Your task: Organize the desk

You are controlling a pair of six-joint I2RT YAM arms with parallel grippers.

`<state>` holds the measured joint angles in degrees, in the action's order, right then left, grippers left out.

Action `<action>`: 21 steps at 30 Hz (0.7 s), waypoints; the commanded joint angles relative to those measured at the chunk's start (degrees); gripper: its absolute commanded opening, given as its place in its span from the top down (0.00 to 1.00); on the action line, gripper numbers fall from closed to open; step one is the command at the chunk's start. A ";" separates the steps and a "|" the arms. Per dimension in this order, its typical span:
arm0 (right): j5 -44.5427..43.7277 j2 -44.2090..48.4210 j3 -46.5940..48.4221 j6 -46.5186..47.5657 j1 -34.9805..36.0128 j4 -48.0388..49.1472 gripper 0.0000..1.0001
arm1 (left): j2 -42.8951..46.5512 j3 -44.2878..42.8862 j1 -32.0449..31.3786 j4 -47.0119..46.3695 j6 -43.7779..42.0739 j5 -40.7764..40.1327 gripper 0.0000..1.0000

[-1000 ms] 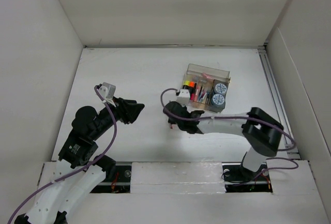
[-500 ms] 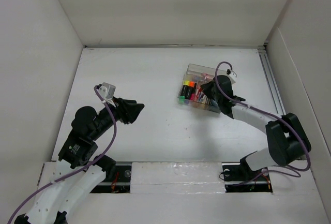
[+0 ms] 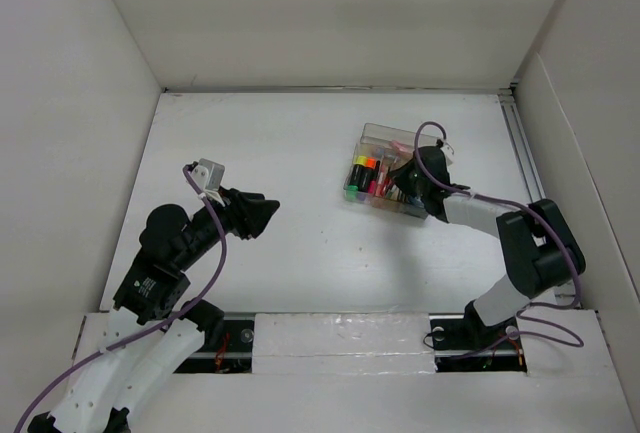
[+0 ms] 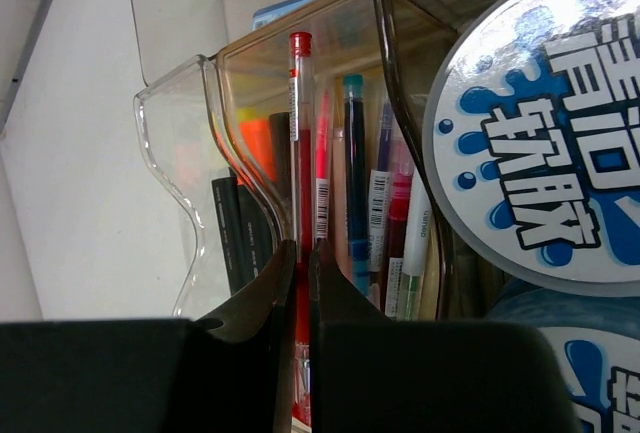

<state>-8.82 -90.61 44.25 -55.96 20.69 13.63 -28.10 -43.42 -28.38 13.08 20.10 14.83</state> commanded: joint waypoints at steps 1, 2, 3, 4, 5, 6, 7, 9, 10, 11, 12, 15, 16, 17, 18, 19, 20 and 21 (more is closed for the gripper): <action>0.99 -0.36 2.68 -0.99 -0.91 3.42 0.99 | -0.29 -0.79 0.17 -2.45 -0.59 0.64 0.57; 1.00 -0.53 2.68 -0.99 -0.91 3.34 0.98 | -0.47 -0.79 0.17 -2.45 -0.59 0.81 0.57; 0.82 -0.62 2.77 -1.25 -0.91 3.42 0.97 | -0.47 -0.88 0.17 -2.36 -0.59 0.81 0.57; 0.73 -0.62 2.77 -1.25 -0.91 3.25 0.95 | -0.55 -0.79 0.17 -2.45 -0.59 0.90 0.57; 0.56 -0.54 2.69 -1.43 -0.91 3.16 0.94 | -0.47 -0.79 0.17 -2.36 -0.59 0.90 0.57; 0.30 -0.36 2.42 -1.51 -0.91 3.16 0.93 | -0.47 -0.79 0.17 -2.27 -0.59 0.90 0.58; -0.32 -0.10 2.25 -1.69 -0.91 3.25 0.92 | -0.29 -0.70 0.17 -2.44 -0.59 0.82 0.57; -0.24 -0.01 2.07 -1.60 -1.43 3.51 0.91 | -0.29 -0.70 0.17 -2.45 -0.59 0.64 0.57; 0.20 0.08 2.16 -1.78 -1.44 3.51 0.87 | -0.38 -0.70 0.17 -2.53 -0.59 0.81 0.57; 0.47 0.08 2.16 -1.87 -1.44 3.51 0.84 | -0.55 -0.79 0.17 -2.36 -0.59 0.81 0.57; 0.64 0.17 2.07 -2.13 -1.44 3.60 0.80 | -0.64 -0.79 0.17 -2.27 -0.59 0.81 0.57; 1.26 1.13 1.19 -2.48 -1.44 4.47 0.62 | -0.56 -0.79 0.17 -2.45 -0.50 0.81 0.57; 1.26 1.48 0.93 -2.66 -1.44 4.65 0.56 | -0.64 -0.79 0.17 -2.45 -0.58 0.90 0.58; 1.26 2.36 0.40 -2.66 -1.44 4.74 0.54 | -0.64 -0.79 0.17 -2.45 -0.59 0.90 0.58; 1.17 2.97 0.23 -2.57 -1.44 4.83 0.51 | -0.64 -0.88 0.17 -2.45 -0.59 0.82 0.57; 1.17 3.50 0.05 -2.57 -1.44 4.74 0.49 | -0.64 -0.88 0.17 -2.36 -0.59 0.81 0.58; 1.43 4.29 -0.47 -2.66 -1.44 4.74 0.49 | -0.56 -0.79 0.17 -2.45 -0.59 0.73 0.57; 1.52 5.78 -0.74 -2.66 -1.44 4.74 0.49 | -0.47 -0.79 0.17 -2.45 -0.59 0.81 0.57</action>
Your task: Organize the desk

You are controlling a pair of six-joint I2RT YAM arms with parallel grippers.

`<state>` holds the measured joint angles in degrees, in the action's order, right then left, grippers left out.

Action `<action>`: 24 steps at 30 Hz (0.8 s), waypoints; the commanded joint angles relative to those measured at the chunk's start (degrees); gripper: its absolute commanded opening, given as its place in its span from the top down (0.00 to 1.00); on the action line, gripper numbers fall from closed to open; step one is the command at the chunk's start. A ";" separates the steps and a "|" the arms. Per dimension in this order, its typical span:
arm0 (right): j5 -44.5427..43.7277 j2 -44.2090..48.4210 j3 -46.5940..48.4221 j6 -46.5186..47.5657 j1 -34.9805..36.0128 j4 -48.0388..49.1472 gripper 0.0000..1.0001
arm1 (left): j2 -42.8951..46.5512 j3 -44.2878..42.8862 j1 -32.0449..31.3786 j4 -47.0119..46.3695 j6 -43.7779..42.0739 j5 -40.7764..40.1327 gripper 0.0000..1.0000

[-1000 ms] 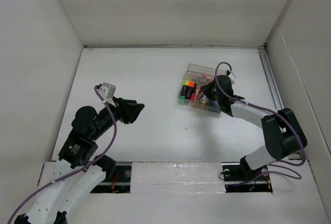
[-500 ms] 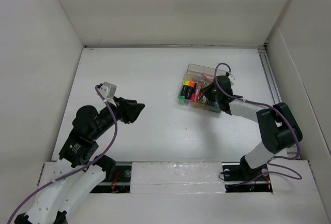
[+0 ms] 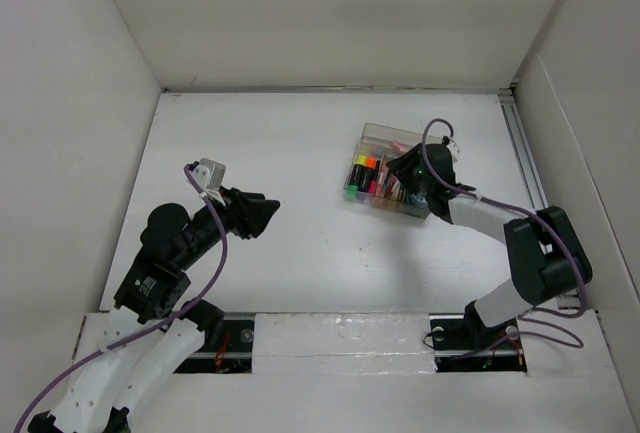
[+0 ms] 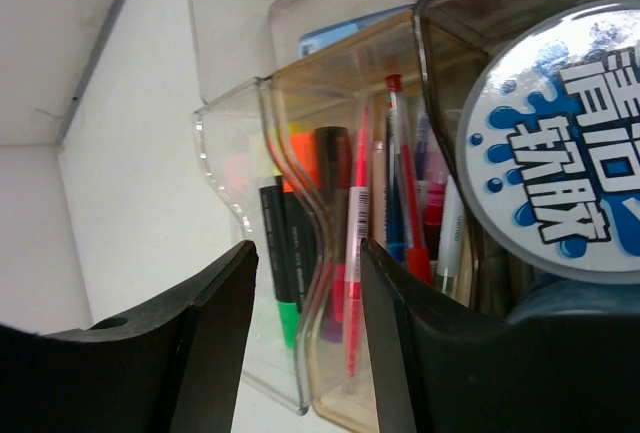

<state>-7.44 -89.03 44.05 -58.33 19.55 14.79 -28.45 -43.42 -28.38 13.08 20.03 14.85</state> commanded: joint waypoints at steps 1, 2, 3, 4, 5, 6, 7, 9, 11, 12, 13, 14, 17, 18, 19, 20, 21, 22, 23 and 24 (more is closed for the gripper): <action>0.32 6.05 -1.16 -0.30 0.39 3.58 0.48 | -0.12 -0.88 0.17 -2.45 -0.52 0.79 0.57; 0.32 6.07 -1.42 -0.30 0.40 3.58 0.48 | -0.12 -0.79 0.17 -2.45 -0.52 0.79 0.57; 0.41 7.81 -1.51 -0.04 0.40 3.50 0.48 | -0.12 -0.79 0.17 -2.45 -0.52 0.88 0.57; 0.50 9.82 -1.77 0.40 2.14 2.80 0.50 | -0.12 -0.79 0.17 -2.36 -0.52 1.05 0.58; 0.50 9.84 -1.86 0.41 2.16 2.79 0.50 | -0.12 -0.79 0.17 -2.36 -0.52 1.06 0.58; 0.59 11.93 -1.87 1.10 2.68 2.44 0.57 | -0.12 -0.70 0.17 -2.45 -0.52 1.06 0.57; 0.59 13.00 -1.87 1.46 3.29 2.27 0.62 | 0.06 -0.70 0.17 -2.62 -0.52 1.23 0.57; 0.32 16.15 -1.60 1.81 4.97 1.30 0.83 | -0.12 -0.70 0.17 -2.62 -0.52 1.41 0.57; 0.06 18.27 -1.51 2.33 7.24 0.51 0.97 | -0.12 -0.79 0.17 -2.62 -0.52 1.67 0.57; -0.46 19.50 -1.69 2.51 8.21 0.25 1.00 | 0.14 -0.79 0.17 -2.62 -0.61 1.85 0.57; -0.47 22.21 -1.86 3.04 9.18 0.50 1.00 | 0.32 -0.70 0.17 -2.71 -0.52 1.85 0.57; -0.29 23.63 -2.21 4.17 10.15 0.77 1.00 | 0.50 -0.79 0.17 -2.80 -0.52 2.02 0.57; 1.72 29.87 -3.62 5.67 14.10 2.17 1.00 | 1.37 -0.61 0.17 -3.06 -0.52 2.02 0.57; 2.51 31.36 -3.80 6.72 16.11 2.44 1.00 | 1.81 -0.61 0.17 -3.15 -0.52 1.85 0.57; 2.52 32.86 -3.89 7.17 17.09 2.18 1.00 | 2.16 -0.53 0.17 -3.15 -0.52 1.76 0.57; 2.43 35.57 -3.80 7.96 17.97 1.74 0.99 | 2.34 -0.44 0.17 -3.24 -0.43 1.76 0.57; 2.08 36.81 -3.71 8.05 18.85 1.39 0.92 | 2.69 -0.44 0.17 -3.32 -0.43 1.85 0.56; 2.08 38.13 -3.62 8.14 20.51 0.86 0.89 | 2.96 -0.35 0.17 -3.33 -0.52 1.93 0.56; 1.99 40.58 -3.62 8.66 21.14 0.60 0.84 | 3.22 -0.35 0.17 -3.41 -0.52 2.20 0.56; 2.43 41.48 -3.45 8.84 21.75 0.33 0.75 | 3.66 -0.26 0.17 -3.59 -0.61 2.29 0.56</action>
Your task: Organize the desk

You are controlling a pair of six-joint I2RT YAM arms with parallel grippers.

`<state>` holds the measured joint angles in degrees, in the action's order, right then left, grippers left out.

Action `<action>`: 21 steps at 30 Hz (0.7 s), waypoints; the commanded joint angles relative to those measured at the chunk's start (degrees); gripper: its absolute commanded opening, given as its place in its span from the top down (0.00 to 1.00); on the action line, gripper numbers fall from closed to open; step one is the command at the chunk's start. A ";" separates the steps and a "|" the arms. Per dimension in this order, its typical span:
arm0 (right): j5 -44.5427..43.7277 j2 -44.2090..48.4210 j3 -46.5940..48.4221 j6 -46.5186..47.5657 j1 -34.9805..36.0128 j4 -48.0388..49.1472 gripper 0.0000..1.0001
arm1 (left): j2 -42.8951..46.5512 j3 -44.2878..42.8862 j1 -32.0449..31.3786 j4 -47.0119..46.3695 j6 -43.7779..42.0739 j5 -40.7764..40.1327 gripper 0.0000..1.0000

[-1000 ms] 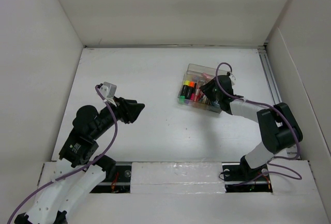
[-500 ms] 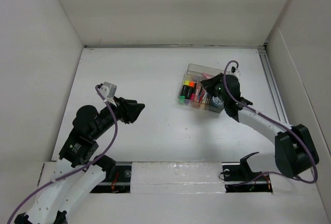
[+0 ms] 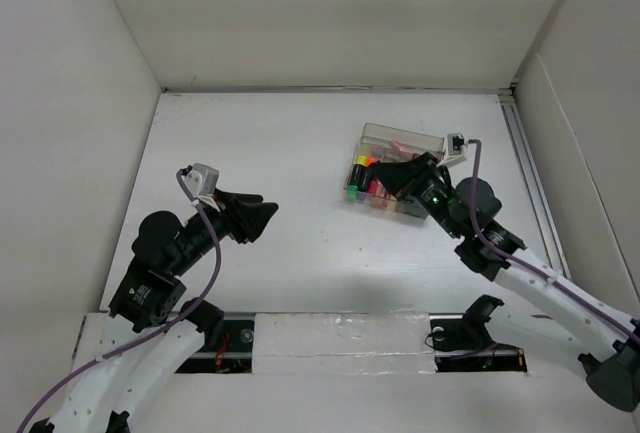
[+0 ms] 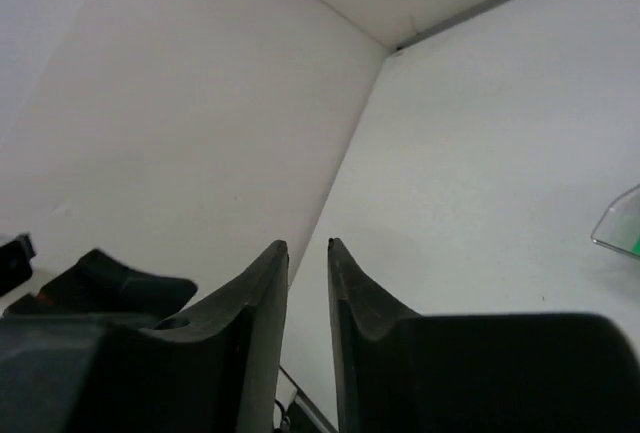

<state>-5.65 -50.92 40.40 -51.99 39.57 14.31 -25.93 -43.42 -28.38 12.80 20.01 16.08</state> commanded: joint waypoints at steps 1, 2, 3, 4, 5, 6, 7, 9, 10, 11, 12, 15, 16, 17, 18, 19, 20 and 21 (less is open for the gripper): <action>1.16 4.06 0.55 2.77 2.43 -0.58 0.70 | 1.41 -0.35 0.17 -3.48 -0.85 1.06 0.56; 1.69 4.51 1.95 3.20 2.44 -1.99 0.66 | 1.59 -0.26 0.17 -3.48 -0.94 1.41 0.56; 2.91 5.12 2.74 3.38 3.05 -3.13 0.57 | 2.02 -0.09 0.17 -3.57 -1.02 1.33 0.57; 3.19 5.30 3.36 3.47 3.05 -4.71 0.53 | 2.11 -0.17 0.17 -3.48 -1.11 1.50 0.57; 3.71 5.91 3.80 4.17 4.62 -5.25 0.50 | 2.29 -0.17 0.17 -3.65 -1.81 2.37 0.57; 4.06 6.87 4.50 4.61 5.25 -5.77 0.45 | 2.81 -0.26 0.17 -3.74 -2.08 2.56 0.58; 4.15 7.49 4.60 5.14 5.95 -5.95 0.42 | 3.17 -0.26 0.17 -3.83 -2.25 2.73 0.58; 4.16 8.98 4.69 6.37 7.19 -6.04 0.34 | 4.22 0.61 0.17 -4.71 -3.31 4.48 0.58; 4.07 10.12 4.69 6.63 7.88 -6.48 0.33 | 4.14 0.62 0.17 -4.80 -3.66 5.97 0.59; 3.98 10.40 4.77 6.98 7.89 -6.74 0.32 | 4.22 0.62 0.17 -4.80 -3.92 6.68 0.59; 3.55 10.75 4.77 6.99 8.50 -7.09 0.32 | 3.70 0.62 0.17 -4.71 -4.19 7.21 0.60; 2.40 11.54 4.95 6.99 8.50 -8.33 0.32 | 3.52 0.44 0.17 -4.36 -4.89 7.83 0.61; 2.40 11.63 5.04 6.99 8.50 -8.94 0.31 | 3.70 0.79 0.17 -4.62 -4.81 8.70 0.61; 2.40 11.80 5.04 6.99 8.50 -8.94 0.31 | 3.87 0.79 0.17 -4.80 -4.72 8.80 0.61; 2.31 11.89 5.12 6.99 8.50 -9.03 0.31 | 4.57 0.88 0.17 -4.89 -4.72 8.88 0.60; 2.40 11.98 5.21 7.07 8.50 -9.12 0.31 | 5.10 0.97 0.17 -5.15 -4.63 8.97 0.60; 2.40 12.15 5.30 7.16 8.50 -9.12 0.31 | 5.71 1.32 0.17 -5.67 -4.54 8.89 0.58; 2.40 12.16 5.47 7.08 8.50 -9.12 0.31 | 6.68 1.49 0.17 -5.94 -4.45 8.80 0.56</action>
